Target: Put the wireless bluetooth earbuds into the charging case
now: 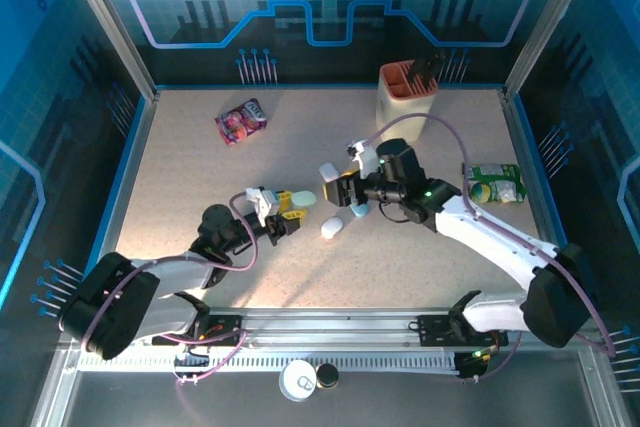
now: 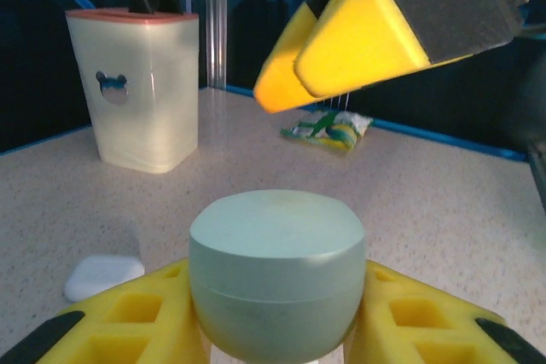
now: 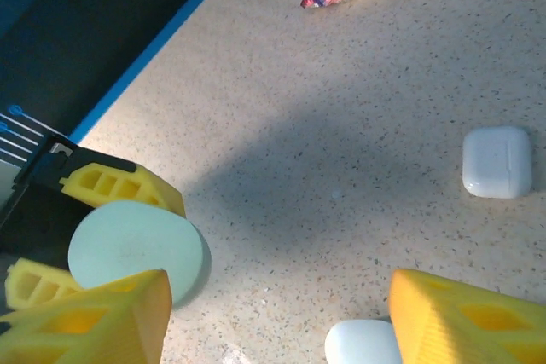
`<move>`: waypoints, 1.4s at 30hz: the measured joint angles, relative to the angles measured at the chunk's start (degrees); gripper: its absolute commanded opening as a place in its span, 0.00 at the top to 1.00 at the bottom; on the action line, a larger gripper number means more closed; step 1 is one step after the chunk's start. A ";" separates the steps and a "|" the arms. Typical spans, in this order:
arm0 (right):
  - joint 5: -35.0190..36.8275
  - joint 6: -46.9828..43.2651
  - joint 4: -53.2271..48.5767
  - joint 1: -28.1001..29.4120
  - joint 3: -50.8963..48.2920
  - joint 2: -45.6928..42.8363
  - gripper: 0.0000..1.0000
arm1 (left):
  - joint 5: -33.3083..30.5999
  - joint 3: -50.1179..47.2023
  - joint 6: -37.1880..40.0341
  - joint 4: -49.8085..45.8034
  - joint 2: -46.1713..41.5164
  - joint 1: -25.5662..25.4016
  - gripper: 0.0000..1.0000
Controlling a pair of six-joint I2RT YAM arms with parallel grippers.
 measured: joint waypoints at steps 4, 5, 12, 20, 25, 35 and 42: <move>-9.57 10.49 4.17 -3.41 -2.97 -1.22 0.29 | 0.07 0.96 -3.45 5.84 3.87 0.00 0.64; -12.00 13.31 5.44 -3.76 -3.69 -1.09 0.29 | 0.26 1.38 -4.11 6.54 4.68 0.00 0.64; -23.43 27.85 14.29 -3.98 -4.76 2.89 0.28 | 2.03 4.59 -7.02 9.73 6.56 -0.46 0.64; -29.70 38.58 26.64 -4.04 -5.35 7.98 0.41 | 5.03 7.54 -6.69 10.88 8.41 -2.75 0.64; -30.58 41.75 30.60 -4.31 -6.12 8.22 0.70 | 5.84 7.82 -5.95 11.67 9.29 -3.17 0.64; -30.58 44.33 33.07 -5.60 -8.52 8.20 0.55 | 3.82 8.07 -5.03 11.80 11.50 -3.82 0.64; -30.53 44.92 34.47 -5.97 -9.92 8.15 0.75 | 1.70 8.44 -4.79 11.65 12.55 -3.72 0.64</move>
